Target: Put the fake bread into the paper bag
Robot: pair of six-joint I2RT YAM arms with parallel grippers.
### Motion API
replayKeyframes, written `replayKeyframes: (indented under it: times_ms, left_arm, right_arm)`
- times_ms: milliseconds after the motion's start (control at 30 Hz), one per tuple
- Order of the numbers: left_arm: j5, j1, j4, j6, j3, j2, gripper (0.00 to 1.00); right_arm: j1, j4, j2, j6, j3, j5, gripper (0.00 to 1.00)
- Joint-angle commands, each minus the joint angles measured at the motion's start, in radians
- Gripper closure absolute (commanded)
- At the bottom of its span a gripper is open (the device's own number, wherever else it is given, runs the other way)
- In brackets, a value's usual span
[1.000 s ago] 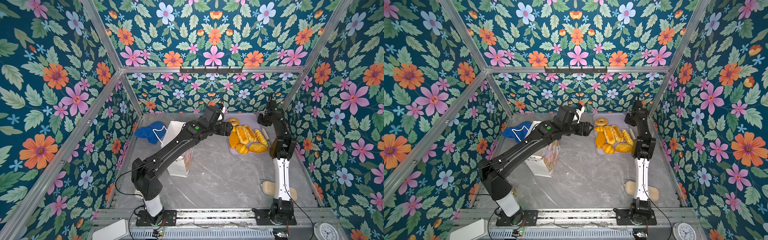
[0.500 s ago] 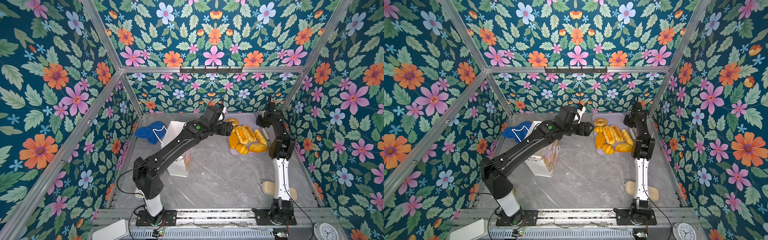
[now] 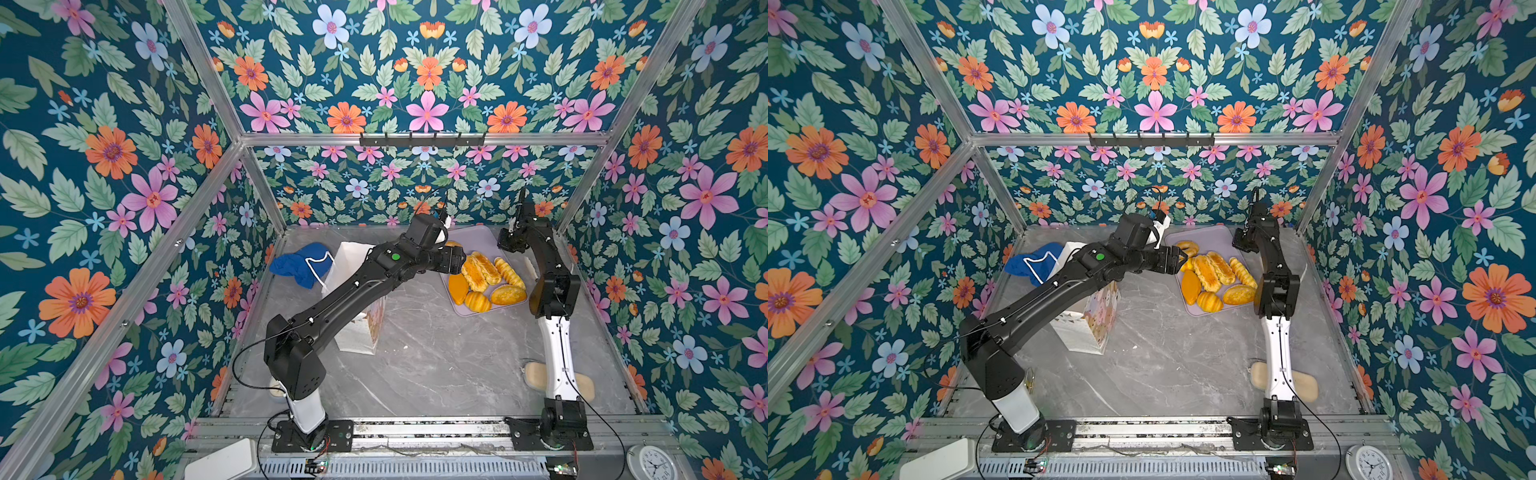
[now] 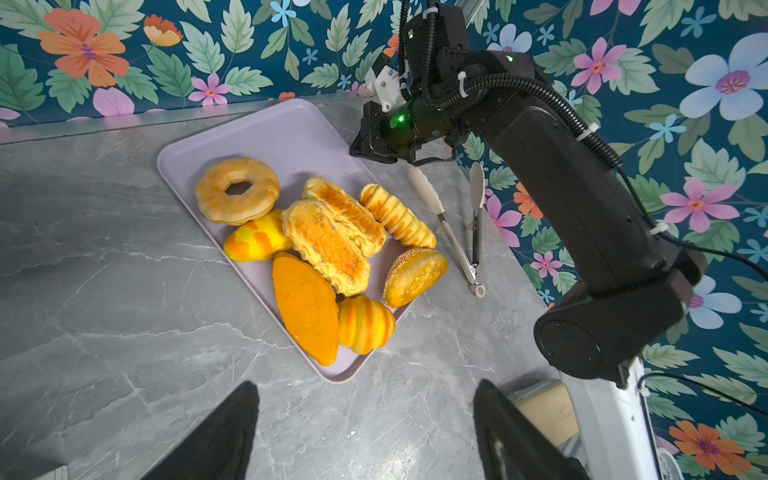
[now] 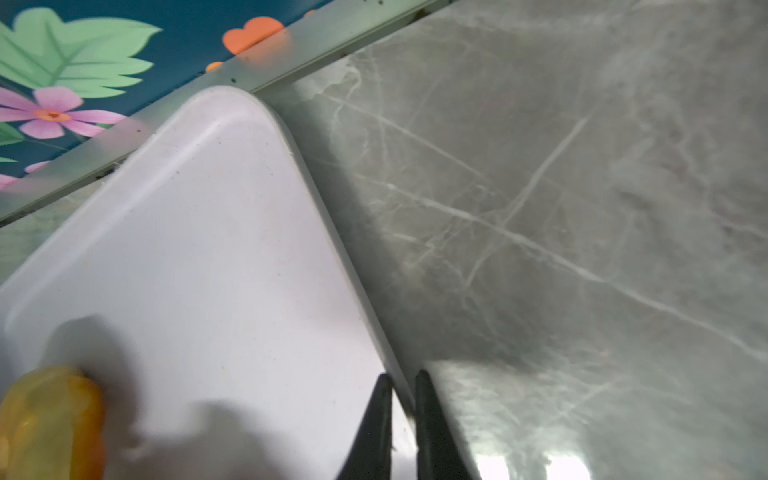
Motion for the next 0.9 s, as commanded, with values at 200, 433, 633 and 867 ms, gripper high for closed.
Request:
replayKeyframes:
  times_ms: [200,433,633,867]
  left_arm:
    - [0.002,0.002,0.042,-0.021,-0.035,-0.037,0.18]
    - [-0.009,0.002,0.056,-0.037,-0.087,-0.081,0.18]
    - [-0.017,0.001,0.056,-0.046,-0.110,-0.102,0.18]
    - [-0.020,0.000,0.056,-0.056,-0.111,-0.123,0.19]
  right_arm:
    - [0.038,-0.082,-0.003,0.073,-0.034,-0.060,0.92]
    - [0.038,-0.073,-0.006,0.143,-0.030,-0.098,0.88]
    - [0.021,-0.038,-0.044,0.195,-0.025,-0.136,0.77]
    - [-0.023,-0.026,-0.102,0.253,-0.045,-0.173,0.66]
